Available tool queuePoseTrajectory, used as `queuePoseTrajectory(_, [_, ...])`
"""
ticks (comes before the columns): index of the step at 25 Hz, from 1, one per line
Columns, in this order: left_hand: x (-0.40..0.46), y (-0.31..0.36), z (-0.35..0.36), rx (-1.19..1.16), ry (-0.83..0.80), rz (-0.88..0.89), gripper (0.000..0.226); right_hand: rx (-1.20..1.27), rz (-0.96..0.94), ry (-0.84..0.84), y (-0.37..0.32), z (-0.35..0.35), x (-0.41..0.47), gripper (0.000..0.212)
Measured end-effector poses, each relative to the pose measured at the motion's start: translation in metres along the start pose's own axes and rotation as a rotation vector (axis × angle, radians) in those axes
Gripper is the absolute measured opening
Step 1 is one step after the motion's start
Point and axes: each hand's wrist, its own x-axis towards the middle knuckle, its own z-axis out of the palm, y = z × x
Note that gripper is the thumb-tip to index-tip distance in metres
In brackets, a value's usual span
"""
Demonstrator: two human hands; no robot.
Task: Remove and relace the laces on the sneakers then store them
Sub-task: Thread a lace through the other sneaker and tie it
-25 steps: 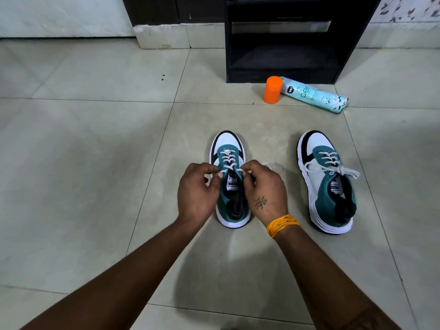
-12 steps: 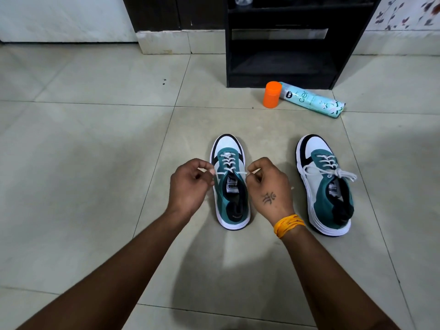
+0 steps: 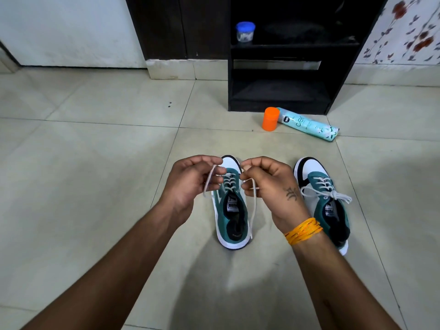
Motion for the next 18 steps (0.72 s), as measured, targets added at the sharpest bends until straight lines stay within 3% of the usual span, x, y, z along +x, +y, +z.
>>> queuePoseTrajectory(4, [0.000, 0.012, 0.004, 0.092, 0.001, 0.089, 0.025, -0.026, -0.018, -0.042, -0.003, 0.000, 0.007, 0.025])
queuePoseTrajectory(9, [0.005, 0.011, 0.005, 0.302, 0.117, 0.175, 0.004, -0.397, -0.231, 0.084, 0.006, 0.003, 0.015, 0.006])
queuePoseTrajectory(12, [0.006, 0.013, 0.004, 0.485, 0.224, 0.215, 0.021, -0.539, -0.387, 0.120, 0.003, 0.005, 0.017, 0.007])
queuePoseTrajectory(18, [0.009, 0.020, 0.009, 0.127, 0.229, -0.064, 0.023, -0.342, -0.317, 0.232, -0.001, 0.012, 0.024, 0.015])
